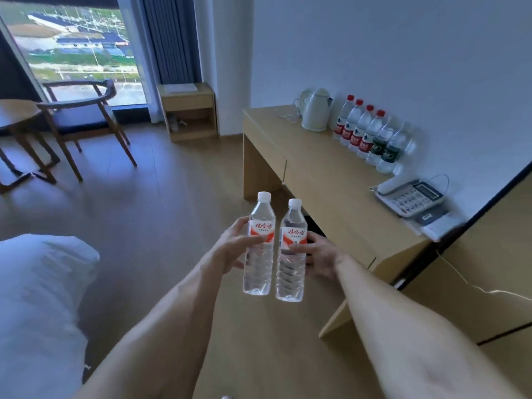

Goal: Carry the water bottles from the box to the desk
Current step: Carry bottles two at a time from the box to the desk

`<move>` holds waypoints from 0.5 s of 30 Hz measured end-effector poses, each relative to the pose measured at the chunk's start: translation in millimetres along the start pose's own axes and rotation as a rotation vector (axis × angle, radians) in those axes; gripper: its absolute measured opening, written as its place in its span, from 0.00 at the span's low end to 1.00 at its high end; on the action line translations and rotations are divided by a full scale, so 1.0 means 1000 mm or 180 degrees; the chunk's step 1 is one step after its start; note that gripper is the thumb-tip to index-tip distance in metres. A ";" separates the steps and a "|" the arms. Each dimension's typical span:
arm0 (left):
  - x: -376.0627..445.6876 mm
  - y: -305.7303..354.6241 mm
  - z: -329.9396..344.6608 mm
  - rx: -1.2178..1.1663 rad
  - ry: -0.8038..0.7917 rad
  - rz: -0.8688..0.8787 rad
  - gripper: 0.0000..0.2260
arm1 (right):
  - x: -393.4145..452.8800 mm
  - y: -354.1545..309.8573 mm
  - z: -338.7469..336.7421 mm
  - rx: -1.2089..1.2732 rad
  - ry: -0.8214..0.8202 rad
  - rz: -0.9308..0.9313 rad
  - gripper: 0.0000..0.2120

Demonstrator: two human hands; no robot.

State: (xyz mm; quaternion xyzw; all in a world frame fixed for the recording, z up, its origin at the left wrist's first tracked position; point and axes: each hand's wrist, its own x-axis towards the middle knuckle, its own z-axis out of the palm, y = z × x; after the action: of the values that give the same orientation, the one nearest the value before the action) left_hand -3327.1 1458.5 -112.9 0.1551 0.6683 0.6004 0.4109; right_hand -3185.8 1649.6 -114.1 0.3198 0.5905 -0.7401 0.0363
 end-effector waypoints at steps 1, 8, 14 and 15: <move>0.019 0.013 -0.006 0.0031 -0.0088 0.0026 0.32 | 0.015 -0.013 -0.001 0.0015 0.0043 -0.0048 0.27; 0.134 0.084 -0.023 0.0169 -0.0434 0.0222 0.32 | 0.091 -0.090 -0.022 0.0226 0.0198 -0.0272 0.31; 0.230 0.121 -0.012 0.0223 -0.0570 0.0256 0.27 | 0.159 -0.132 -0.069 0.0296 0.0483 -0.0315 0.27; 0.247 0.126 -0.010 0.0233 -0.0590 0.0251 0.27 | 0.172 -0.139 -0.078 0.0304 0.0511 -0.0316 0.26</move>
State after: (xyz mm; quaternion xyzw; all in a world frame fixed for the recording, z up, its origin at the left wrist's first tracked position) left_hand -3522.0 1653.5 -86.0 0.2511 0.6423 0.5743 0.4411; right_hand -3348.6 1817.1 -92.1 0.3497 0.5707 -0.7403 -0.0632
